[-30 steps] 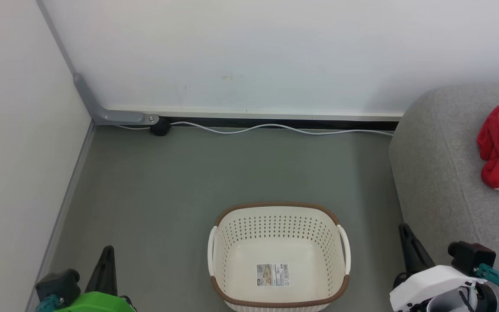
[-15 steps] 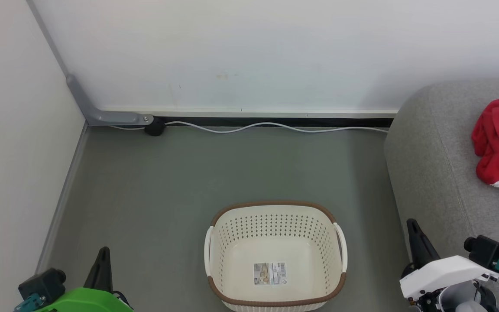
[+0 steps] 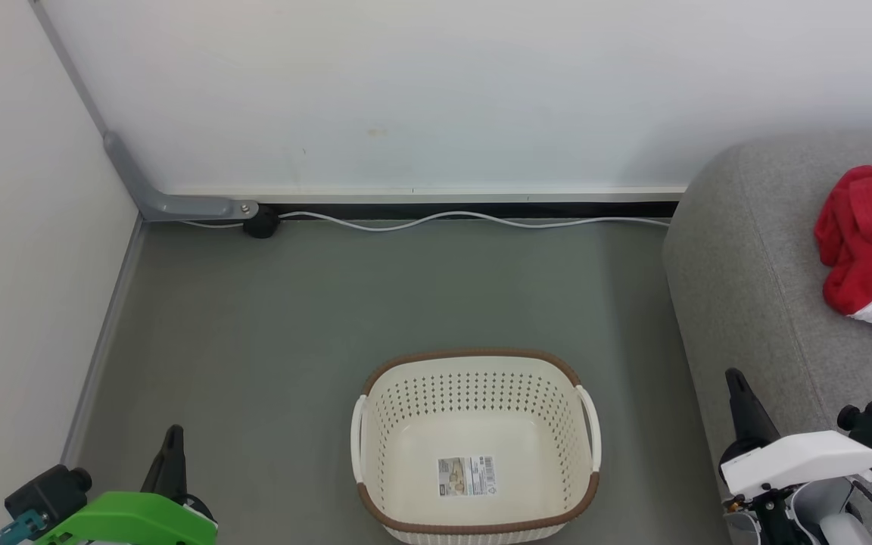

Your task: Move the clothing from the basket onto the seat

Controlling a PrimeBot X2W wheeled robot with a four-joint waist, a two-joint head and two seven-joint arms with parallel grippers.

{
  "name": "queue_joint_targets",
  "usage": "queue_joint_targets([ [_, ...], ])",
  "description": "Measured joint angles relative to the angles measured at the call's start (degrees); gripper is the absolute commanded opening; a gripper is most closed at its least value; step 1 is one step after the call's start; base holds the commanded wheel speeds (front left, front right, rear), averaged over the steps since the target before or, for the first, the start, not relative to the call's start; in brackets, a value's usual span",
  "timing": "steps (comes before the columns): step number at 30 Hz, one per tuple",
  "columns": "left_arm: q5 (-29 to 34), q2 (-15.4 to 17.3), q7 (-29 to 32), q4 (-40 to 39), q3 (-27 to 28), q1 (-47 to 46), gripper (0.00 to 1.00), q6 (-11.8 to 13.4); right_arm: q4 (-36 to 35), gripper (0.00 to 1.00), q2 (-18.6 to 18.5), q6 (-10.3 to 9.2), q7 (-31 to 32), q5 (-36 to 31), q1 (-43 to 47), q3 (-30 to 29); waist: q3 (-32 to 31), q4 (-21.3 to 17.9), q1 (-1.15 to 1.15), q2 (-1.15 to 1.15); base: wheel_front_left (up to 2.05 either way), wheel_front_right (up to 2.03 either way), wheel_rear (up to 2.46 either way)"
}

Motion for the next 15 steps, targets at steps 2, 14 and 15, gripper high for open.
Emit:
queue_joint_targets([
  [2,-0.92,-0.10,0.42,0.11,0.35,-0.25,0.00,-0.40,0.09,0.00,0.08,0.05,0.42,1.49,-0.11,-0.40,0.04,-0.14,0.00,0.00,0.00,0.00,0.00],
  [14,-8.76,-1.20,2.70,0.68,2.85,-1.26,0.00,-1.96,0.77,0.00,0.45,1.60,2.43,10.29,-1.51,-2.79,0.26,-0.96,0.00,0.00,0.00,0.00,0.00],
  [15,-9.73,-1.23,2.98,0.77,3.09,-1.38,0.00,-1.99,0.88,0.00,0.52,1.72,2.59,10.92,-1.63,-3.00,0.28,-1.02,0.00,0.00,0.00,0.00,0.00],
])
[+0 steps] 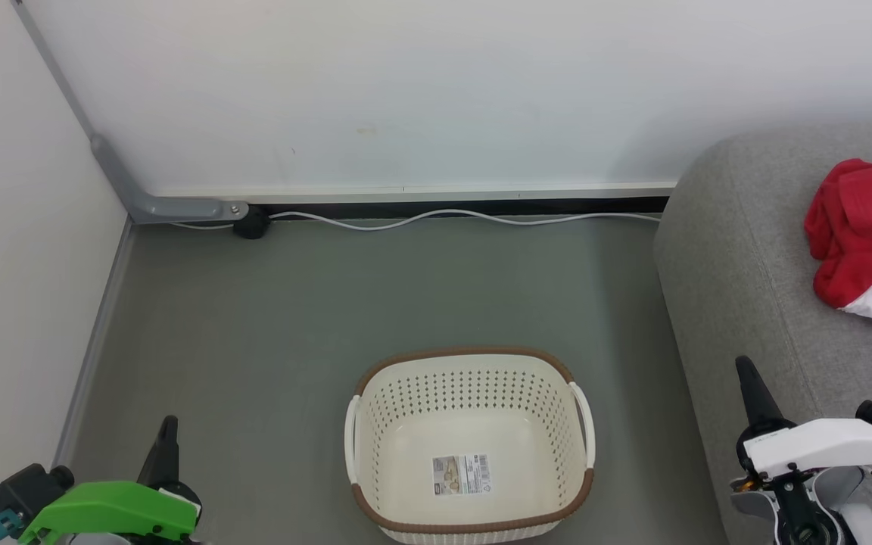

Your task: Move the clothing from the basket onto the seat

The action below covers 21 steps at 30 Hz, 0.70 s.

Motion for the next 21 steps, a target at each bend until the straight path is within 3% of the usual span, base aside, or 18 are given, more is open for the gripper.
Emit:
queue_joint_targets([
  [21,-13.76,-1.75,3.76,0.98,4.23,-2.24,0.00,-2.98,1.27,0.00,0.40,2.78,3.53,15.33,-2.86,-4.19,0.39,-1.45,0.00,0.00,0.00,0.00,0.00],
])
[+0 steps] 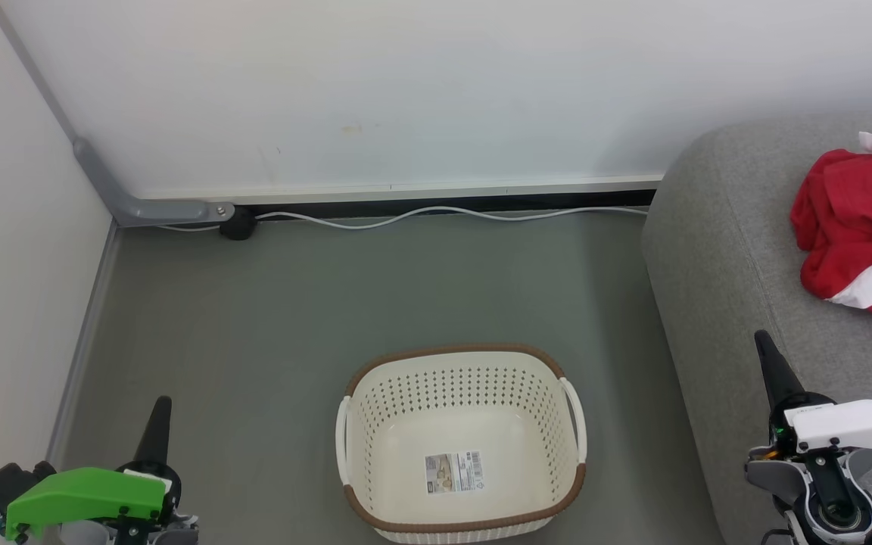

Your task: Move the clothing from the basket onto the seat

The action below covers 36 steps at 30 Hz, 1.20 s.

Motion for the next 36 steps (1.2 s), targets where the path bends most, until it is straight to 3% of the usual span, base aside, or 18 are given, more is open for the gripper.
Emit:
queue_joint_targets([
  [25,-16.10,-2.02,4.54,1.30,4.97,-2.54,0.00,-3.11,1.38,0.00,0.76,3.10,3.90,17.18,-2.98,-4.76,0.45,-1.64,0.00,0.00,0.00,0.00,0.00],
  [36,-16.17,-2.10,4.95,1.48,5.20,-3.32,0.00,-3.52,1.60,0.00,0.79,3.10,3.96,17.86,-3.43,-5.00,0.45,-1.66,0.00,0.00,0.00,0.00,0.00],
])
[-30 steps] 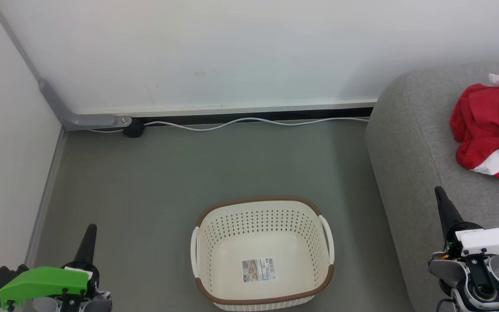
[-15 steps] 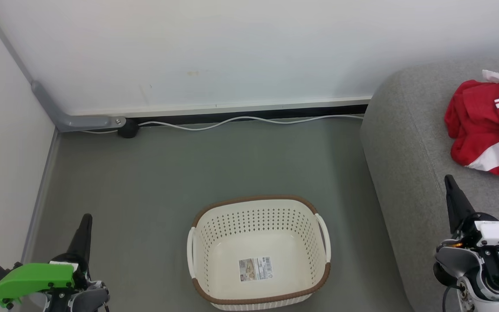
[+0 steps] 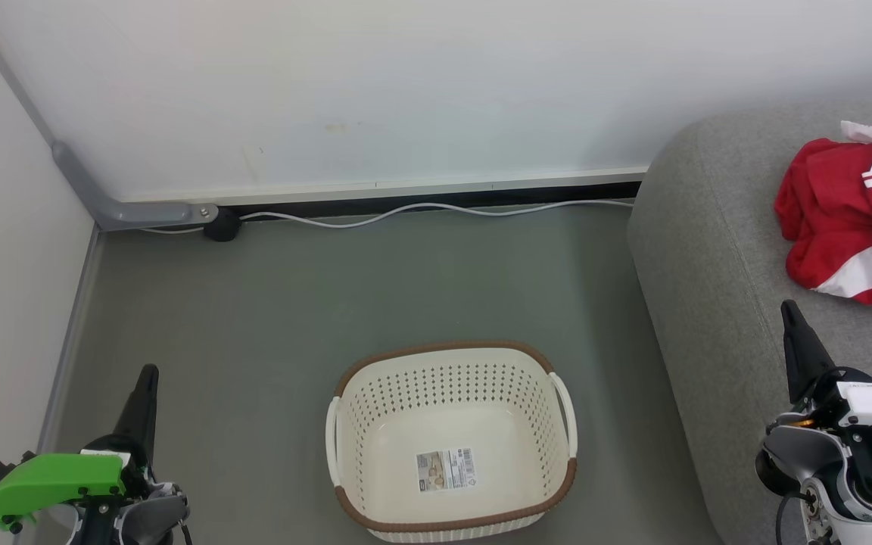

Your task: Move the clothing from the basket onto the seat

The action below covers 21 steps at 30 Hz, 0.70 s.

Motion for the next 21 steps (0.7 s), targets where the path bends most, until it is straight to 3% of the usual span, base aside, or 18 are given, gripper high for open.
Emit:
queue_joint_targets([
  [21,0.00,-0.02,0.00,0.14,0.05,-0.01,0.00,-0.01,0.32,0.00,0.03,0.01,0.01,0.00,-0.03,-0.10,-0.01,0.00,0.00,0.00,0.00,0.00,0.00],
])
